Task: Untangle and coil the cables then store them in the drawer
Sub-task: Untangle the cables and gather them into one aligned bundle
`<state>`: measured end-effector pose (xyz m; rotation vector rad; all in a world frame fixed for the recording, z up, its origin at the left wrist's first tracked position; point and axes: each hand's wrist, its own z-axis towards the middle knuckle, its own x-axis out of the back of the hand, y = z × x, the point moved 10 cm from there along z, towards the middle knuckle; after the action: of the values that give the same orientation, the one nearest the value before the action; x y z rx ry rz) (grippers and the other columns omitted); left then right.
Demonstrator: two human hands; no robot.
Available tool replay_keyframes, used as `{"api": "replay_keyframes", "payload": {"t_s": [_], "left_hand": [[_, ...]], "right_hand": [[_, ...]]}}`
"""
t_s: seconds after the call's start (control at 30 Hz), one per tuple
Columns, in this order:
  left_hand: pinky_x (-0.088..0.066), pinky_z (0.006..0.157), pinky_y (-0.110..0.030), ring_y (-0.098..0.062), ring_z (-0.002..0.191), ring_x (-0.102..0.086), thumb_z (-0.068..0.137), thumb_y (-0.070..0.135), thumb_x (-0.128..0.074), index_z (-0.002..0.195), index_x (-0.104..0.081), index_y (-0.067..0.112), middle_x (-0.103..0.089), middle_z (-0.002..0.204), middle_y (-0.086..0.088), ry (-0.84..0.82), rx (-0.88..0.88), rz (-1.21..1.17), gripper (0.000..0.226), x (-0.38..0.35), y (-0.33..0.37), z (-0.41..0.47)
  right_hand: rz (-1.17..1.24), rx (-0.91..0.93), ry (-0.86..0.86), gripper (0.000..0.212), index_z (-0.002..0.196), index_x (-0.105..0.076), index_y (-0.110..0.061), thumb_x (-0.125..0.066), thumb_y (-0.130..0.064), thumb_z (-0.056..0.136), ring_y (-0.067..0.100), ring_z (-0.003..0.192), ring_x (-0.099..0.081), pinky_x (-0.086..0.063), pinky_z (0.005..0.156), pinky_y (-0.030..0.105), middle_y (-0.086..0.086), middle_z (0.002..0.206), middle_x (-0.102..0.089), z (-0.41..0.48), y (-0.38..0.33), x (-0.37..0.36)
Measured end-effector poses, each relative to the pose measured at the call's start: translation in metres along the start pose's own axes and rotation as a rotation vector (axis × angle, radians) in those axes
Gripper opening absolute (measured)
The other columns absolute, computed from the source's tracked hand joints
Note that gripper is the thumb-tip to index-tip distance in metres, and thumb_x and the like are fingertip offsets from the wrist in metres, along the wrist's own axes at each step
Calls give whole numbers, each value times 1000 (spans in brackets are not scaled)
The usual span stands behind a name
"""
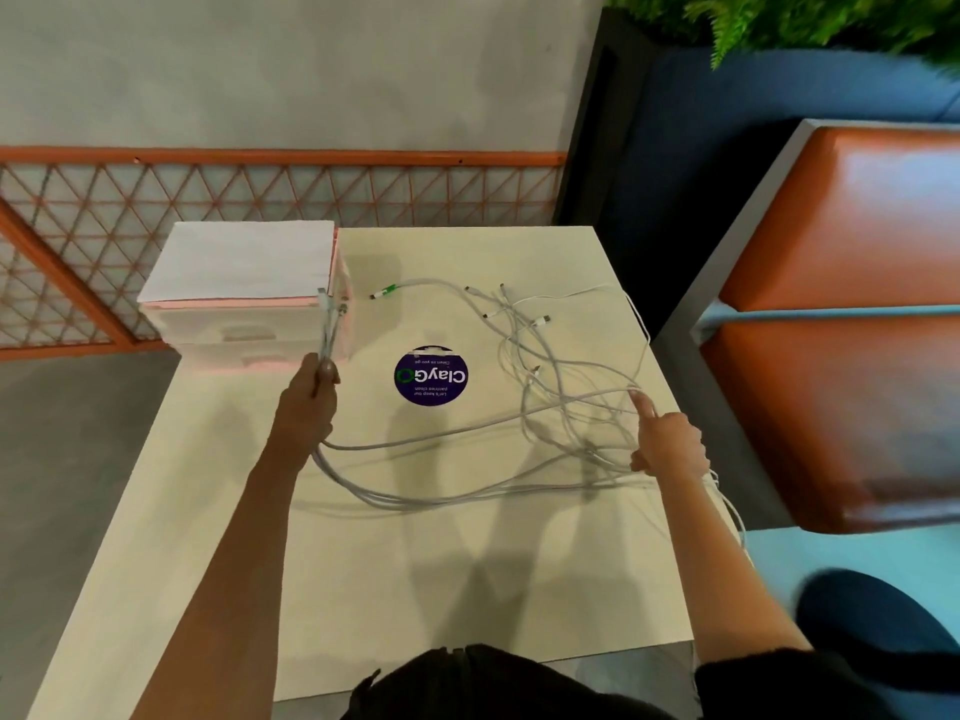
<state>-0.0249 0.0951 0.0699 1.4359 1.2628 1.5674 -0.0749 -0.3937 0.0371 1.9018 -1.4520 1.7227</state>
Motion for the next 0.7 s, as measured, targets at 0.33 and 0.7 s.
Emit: {"api": "replay_keyframes", "payload": {"t_s": [0.33,0.7], "left_hand": [[-28,46,-23,-19,49,-31,103,27,-32,87,-40,11,-38,59,-1,-16,-44,144,25,-1,-1,-4],[-28,38,-16,-17,51,-27,104,26,-32,87,-40,12,-34,60,-2,6,-37,90,23,4,1,-3]], "right_hand": [[464,181,285,43,129,-44,3,-46,11,87,31,116,-49,-39,98,31,18,140,-30,2,-14,62],[464,567,671,32,122,-61,-5,-47,-3,93,26,138,-34,-31,114,40,8,143,-44,-19,-57,106]]}}
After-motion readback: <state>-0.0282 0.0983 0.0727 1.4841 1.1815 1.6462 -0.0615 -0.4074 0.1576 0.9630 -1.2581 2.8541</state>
